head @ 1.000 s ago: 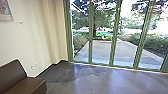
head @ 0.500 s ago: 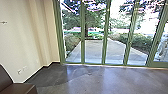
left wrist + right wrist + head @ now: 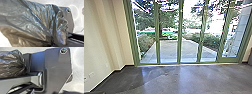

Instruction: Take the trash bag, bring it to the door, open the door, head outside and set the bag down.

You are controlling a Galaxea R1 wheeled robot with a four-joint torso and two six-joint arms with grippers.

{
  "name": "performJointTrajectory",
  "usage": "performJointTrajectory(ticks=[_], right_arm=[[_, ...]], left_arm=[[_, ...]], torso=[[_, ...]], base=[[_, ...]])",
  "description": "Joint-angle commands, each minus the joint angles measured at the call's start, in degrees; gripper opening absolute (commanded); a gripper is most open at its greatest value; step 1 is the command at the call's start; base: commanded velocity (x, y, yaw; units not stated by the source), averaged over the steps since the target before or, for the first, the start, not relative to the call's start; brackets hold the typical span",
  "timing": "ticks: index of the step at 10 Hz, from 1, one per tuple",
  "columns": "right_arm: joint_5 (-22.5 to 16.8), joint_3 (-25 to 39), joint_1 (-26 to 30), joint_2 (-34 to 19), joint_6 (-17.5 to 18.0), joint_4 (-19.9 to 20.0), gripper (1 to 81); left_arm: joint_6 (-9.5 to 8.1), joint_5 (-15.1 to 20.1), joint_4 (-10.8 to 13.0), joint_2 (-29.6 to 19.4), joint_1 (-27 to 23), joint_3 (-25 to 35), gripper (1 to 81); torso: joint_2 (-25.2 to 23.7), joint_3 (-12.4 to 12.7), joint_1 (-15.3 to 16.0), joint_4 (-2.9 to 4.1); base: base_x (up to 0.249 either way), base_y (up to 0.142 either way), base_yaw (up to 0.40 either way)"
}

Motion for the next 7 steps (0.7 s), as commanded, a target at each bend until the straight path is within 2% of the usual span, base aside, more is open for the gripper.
performJointTrajectory(ticks=[1,7], right_arm=[[-3.8,0.1,3.2,0.0,-0.2,0.0,81.1],[-3.8,-0.1,3.2,0.1,-0.2,0.0,81.1]], left_arm=[[0.07,3.8,0.3,0.3,-4.0,0.3,1.0],[0.07,3.8,0.3,0.3,-4.0,0.2,1.0]], torso=[[0.0,0.0,0.0,0.00],[0.0,0.0,0.0,0.00]], base=[[0.000,0.000,-0.294],[0.000,0.000,-0.312]])
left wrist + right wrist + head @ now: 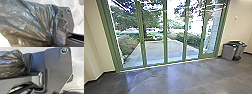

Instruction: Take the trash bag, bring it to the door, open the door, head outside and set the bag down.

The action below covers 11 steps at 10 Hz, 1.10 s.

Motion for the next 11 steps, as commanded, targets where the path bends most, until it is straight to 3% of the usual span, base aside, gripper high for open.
performJointTrajectory(ticks=[1,11], right_arm=[[-3.9,-0.1,3.2,-0.1,-0.2,0.0,81.1],[-3.5,-0.2,3.1,0.1,-0.2,-0.1,81.1]], left_arm=[[0.07,3.8,0.4,0.3,-4.1,0.2,1.0],[0.07,3.8,0.4,0.3,-4.1,0.2,1.0]], torso=[[0.0,0.0,0.0,0.00],[0.0,0.0,0.0,0.00]], base=[[0.000,0.000,-0.320],[0.000,0.000,-0.298]])
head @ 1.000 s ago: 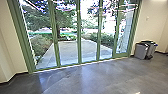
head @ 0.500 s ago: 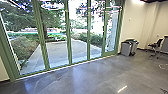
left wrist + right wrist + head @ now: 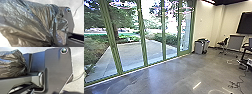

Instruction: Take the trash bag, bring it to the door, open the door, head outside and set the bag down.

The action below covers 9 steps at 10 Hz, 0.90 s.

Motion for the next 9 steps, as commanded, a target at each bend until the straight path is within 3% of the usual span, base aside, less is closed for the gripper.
performJointTrajectory(ticks=[1,3,9], right_arm=[[-3.8,0.1,3.2,-0.1,-0.2,-0.1,81.1],[-3.8,0.1,3.3,0.0,-0.2,-0.2,81.1],[-3.8,-0.1,3.3,0.0,-0.2,-0.1,81.1]], left_arm=[[0.10,3.8,0.2,0.3,-4.0,0.2,1.0],[0.10,3.8,0.3,0.4,-4.0,0.2,1.0],[0.01,3.7,0.1,-0.1,-4.0,0.2,1.0]], torso=[[0.0,0.0,0.0,0.00],[0.0,0.0,0.0,0.00],[0.0,0.0,0.0,0.00]], base=[[0.000,0.000,-0.246],[0.000,0.000,-0.162],[0.000,0.000,0.000]])
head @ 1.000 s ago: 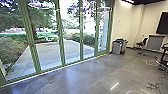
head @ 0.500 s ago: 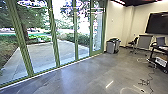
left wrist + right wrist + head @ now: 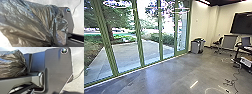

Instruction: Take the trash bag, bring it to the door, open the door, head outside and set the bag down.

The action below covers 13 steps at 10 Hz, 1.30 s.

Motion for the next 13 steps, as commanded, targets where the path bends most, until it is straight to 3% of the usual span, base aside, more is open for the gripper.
performJointTrajectory(ticks=[1,6,13], right_arm=[[-3.8,-0.1,3.3,-0.1,-0.2,-0.1,81.1],[-3.8,-0.3,3.1,0.0,-0.2,-0.1,81.1],[-3.8,-0.5,3.0,0.1,-0.2,-0.1,81.1]], left_arm=[[0.01,3.7,0.1,-0.3,-3.9,0.2,1.0],[-0.07,3.6,0.0,-0.3,-4.0,0.0,1.0],[0.01,3.6,0.0,-0.3,-4.0,0.0,1.0]], torso=[[0.0,0.0,0.0,0.00],[0.0,0.0,0.0,0.00],[-0.1,0.0,-0.1,0.00]], base=[[0.000,0.000,0.000],[0.015,0.000,0.000],[0.124,0.000,0.000]])
